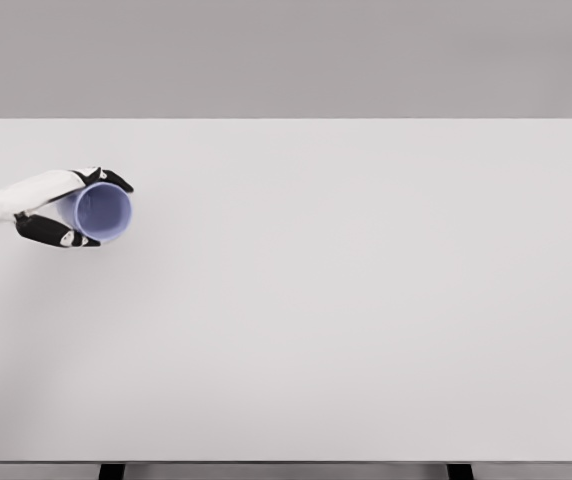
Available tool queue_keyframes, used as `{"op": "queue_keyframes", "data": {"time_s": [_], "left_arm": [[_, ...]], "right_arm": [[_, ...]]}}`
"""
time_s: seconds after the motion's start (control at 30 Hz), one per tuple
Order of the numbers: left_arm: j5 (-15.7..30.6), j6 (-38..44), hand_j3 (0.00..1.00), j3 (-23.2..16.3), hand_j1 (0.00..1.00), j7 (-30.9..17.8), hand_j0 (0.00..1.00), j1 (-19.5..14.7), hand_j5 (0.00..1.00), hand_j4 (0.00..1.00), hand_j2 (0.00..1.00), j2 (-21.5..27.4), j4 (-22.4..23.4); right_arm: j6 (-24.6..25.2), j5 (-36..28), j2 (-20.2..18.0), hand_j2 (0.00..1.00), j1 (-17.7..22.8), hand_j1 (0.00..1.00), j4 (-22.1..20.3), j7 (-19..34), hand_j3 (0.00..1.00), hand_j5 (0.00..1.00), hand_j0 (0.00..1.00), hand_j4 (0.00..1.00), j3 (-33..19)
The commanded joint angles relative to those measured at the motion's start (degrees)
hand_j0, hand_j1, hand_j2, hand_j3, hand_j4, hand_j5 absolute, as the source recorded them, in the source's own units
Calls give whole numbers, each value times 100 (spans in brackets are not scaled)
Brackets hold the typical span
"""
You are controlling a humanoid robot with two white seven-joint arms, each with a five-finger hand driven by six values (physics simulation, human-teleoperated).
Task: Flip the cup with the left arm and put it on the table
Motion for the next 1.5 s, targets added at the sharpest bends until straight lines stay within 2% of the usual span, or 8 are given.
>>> {"op": "queue_keyframes", "data": {"time_s": [0.0,0.1,0.3,0.5,0.57,0.73,1.23,1.47], "left_arm": [[726,12,55,-157,55,0,55,0,55,55,55,44,-10],[1446,12,55,-535,55,0,55,-26,55,55,55,281,-71],[2036,12,55,-799,55,70,55,-44,55,55,55,325,-71],[3424,12,55,-984,55,-88,55,-44,55,55,55,281,-229],[4021,144,55,-957,55,-635,55,-272,55,55,55,-34,-238],[4743,1542,55,-527,55,-635,55,-439,55,55,55,-773,-212],[4040,1939,59,-553,59,-635,59,-343,59,59,59,-1775,184],[3935,1912,63,-562,63,-635,63,-185,63,63,63,-1916,193]], "right_arm": [[0,-1,0,100,0,100,0,-6,100,100,100,100,0],[0,-1,0,100,0,100,0,2,100,100,100,100,0],[0,-1,0,100,0,100,0,-6,100,100,100,100,0],[0,-1,0,100,0,100,0,2,100,100,100,100,0],[0,-1,0,100,9,100,0,2,100,100,100,100,0],[0,-1,0,100,9,100,0,-6,100,100,100,100,0],[0,-1,0,100,0,100,0,2,100,100,100,100,0],[0,-1,0,100,9,100,0,-6,100,100,100,100,0]]}}
